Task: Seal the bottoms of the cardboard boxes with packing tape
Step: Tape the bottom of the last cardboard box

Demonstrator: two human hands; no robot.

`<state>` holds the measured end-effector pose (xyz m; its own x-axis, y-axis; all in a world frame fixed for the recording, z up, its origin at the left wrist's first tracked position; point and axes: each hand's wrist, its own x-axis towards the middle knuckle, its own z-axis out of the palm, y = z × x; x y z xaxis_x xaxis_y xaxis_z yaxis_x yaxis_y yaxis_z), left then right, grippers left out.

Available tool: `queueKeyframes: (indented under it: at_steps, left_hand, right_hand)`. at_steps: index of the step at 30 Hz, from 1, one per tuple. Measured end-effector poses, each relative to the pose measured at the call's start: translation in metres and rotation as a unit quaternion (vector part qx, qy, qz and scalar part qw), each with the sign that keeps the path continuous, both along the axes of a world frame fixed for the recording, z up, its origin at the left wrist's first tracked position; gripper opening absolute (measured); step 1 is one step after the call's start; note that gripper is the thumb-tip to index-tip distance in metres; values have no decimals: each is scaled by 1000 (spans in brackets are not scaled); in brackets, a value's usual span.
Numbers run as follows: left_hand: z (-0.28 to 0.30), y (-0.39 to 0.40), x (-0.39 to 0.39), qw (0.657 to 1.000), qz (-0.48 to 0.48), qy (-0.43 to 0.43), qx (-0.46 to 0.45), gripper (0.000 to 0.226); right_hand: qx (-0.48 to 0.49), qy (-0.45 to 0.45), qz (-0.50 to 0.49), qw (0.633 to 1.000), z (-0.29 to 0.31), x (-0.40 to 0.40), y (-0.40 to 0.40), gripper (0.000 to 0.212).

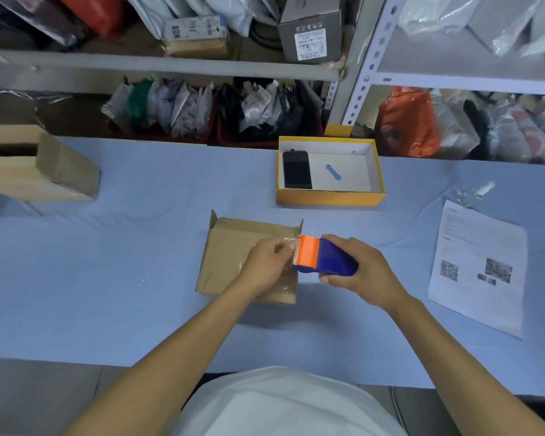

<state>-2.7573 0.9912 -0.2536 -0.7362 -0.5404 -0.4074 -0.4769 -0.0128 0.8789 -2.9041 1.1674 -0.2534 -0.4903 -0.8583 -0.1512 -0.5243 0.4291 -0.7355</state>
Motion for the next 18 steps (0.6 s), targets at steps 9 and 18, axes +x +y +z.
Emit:
queueKeyframes:
  at_steps: [9,18]
  left_hand:
    - [8,5,19,987,48,-10,152,27]
    - [6,-36,34,959,7,-169,-227,27]
  right_hand:
    - [-4,-1,15,1000,0,19,2,79]
    - [52,29,5,998,-13,-16,26,73]
